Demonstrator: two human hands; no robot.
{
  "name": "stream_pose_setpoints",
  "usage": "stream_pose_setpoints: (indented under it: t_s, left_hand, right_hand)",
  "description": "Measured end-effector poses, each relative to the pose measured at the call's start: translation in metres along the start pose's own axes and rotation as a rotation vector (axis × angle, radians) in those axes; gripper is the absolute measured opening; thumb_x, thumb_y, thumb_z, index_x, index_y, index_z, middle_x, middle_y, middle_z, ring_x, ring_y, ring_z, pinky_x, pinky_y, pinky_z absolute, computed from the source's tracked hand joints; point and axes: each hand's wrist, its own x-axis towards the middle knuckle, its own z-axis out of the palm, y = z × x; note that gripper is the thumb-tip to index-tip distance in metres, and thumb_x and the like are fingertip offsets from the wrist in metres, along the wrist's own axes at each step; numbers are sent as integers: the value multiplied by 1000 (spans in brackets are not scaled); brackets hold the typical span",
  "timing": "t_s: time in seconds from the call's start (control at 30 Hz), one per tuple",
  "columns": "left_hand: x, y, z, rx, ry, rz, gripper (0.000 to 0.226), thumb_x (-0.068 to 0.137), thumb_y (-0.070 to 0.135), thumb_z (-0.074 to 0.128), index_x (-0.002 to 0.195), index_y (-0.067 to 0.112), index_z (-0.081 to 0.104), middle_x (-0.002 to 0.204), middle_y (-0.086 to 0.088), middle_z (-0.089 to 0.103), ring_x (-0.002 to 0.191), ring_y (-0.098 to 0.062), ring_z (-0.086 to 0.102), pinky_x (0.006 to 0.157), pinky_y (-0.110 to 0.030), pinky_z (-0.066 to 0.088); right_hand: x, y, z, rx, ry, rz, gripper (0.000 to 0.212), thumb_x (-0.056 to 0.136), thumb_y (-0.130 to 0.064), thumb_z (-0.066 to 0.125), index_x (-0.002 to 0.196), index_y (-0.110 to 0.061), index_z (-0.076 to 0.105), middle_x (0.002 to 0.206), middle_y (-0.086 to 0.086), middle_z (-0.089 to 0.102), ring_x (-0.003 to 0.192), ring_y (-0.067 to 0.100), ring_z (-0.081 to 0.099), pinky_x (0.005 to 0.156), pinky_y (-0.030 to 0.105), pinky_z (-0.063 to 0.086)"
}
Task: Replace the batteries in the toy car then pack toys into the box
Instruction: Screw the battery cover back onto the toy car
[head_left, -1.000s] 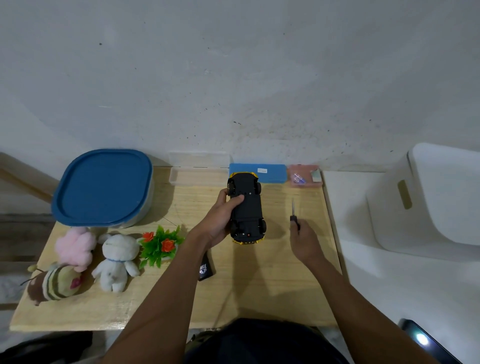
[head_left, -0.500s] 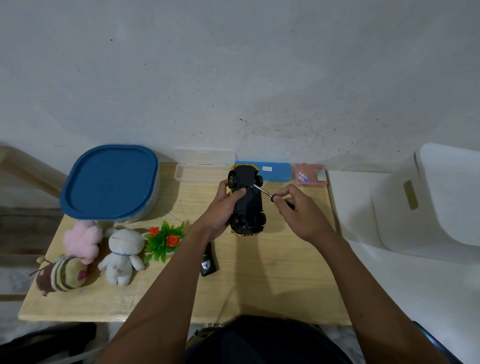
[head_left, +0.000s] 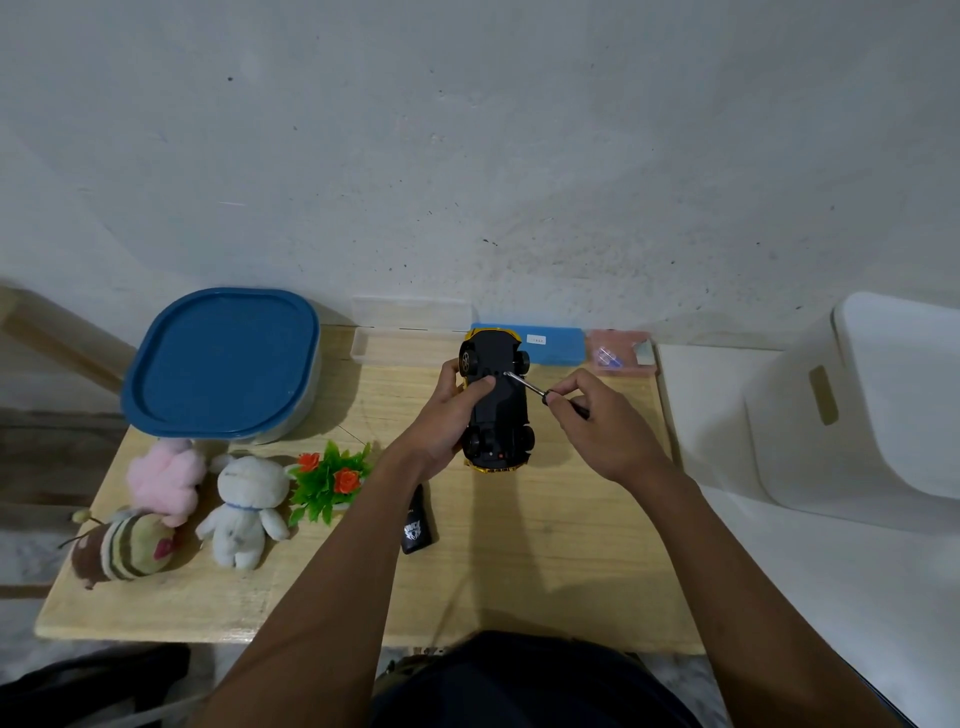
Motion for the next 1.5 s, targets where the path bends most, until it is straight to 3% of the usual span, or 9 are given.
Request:
stream_pose_setpoints:
  t_s: [0.2,0.33,0.53,0.7,1.0,1.2,1.3,1.4,1.5]
  left_hand:
    - [1,-1,-1,1,-6,-6,26,98,23,56,122,27,46,113,-12,68,99,-25,68,66,-33,56]
    - [1,-2,-2,11,-9,-4,26,99,23,56,122,29,45,111,-12,68,98,-25,69,69,-35,55]
    - [2,-3,-2,2,1,-14,25,98,22,56,120,28,47,116,-16,66,107,-31,66,80,-42,56]
    - [2,-3,-3,5,1,-13,24,99,22,55,120,28,46,111,-12,68,100,-26,68,71,-37,56]
    - [2,-4,-4,50,-9,9,25,99,23,55,120,32,44,114,-12,66,105,-26,65,76,-37,54]
    - [3,-8,-5,63,-16,12,36,98,23,56,130,28,40,123,-11,65,109,-23,66,80,-35,56]
    - [3,-10,-6,73,-12,21,36,97,23,58,129,30,41,123,-12,64,113,-26,65,88,-41,56]
    - [2,-10,-8,97,-17,39,36,98,25,57,129,32,41,124,-9,63,115,-24,63,98,-48,52]
    - [3,-7,-9,103,-16,53,35,98,25,57,128,31,41,123,-11,63,114,-25,63,98,-51,51]
  right_hand:
    - [-1,-4,-3,-81,15,6,12,95,-44,52,90,-33,54,56,-10,54,45,1,47,53,27,32]
    - [-2,-7,-5,-181,28,-25,10,95,-45,53,92,-35,52,68,-15,63,62,3,59,58,28,44]
    - [0,-8,-6,-243,48,-69,8,93,-46,54,93,-39,51,76,-14,68,69,10,64,62,28,48]
    - [-2,-12,-9,-276,53,-88,10,92,-45,57,97,-36,56,80,-16,68,76,10,66,67,30,53]
    - [-4,-24,-17,-328,64,-99,12,89,-43,62,96,-33,64,82,-18,67,75,5,63,57,16,41]
    - [1,-32,-19,-246,8,37,15,89,-47,58,86,-32,61,84,-16,67,74,8,64,66,26,49]
    - [4,-38,-20,-242,-30,71,18,89,-47,55,89,-30,60,86,-10,67,74,12,64,71,33,52]
    - [3,-45,-24,-279,-141,100,23,90,-42,56,101,-23,50,82,-7,60,71,12,58,62,31,44]
    - [4,-49,-30,-341,-212,67,17,91,-34,57,96,-22,46,80,-4,56,68,11,53,56,29,38]
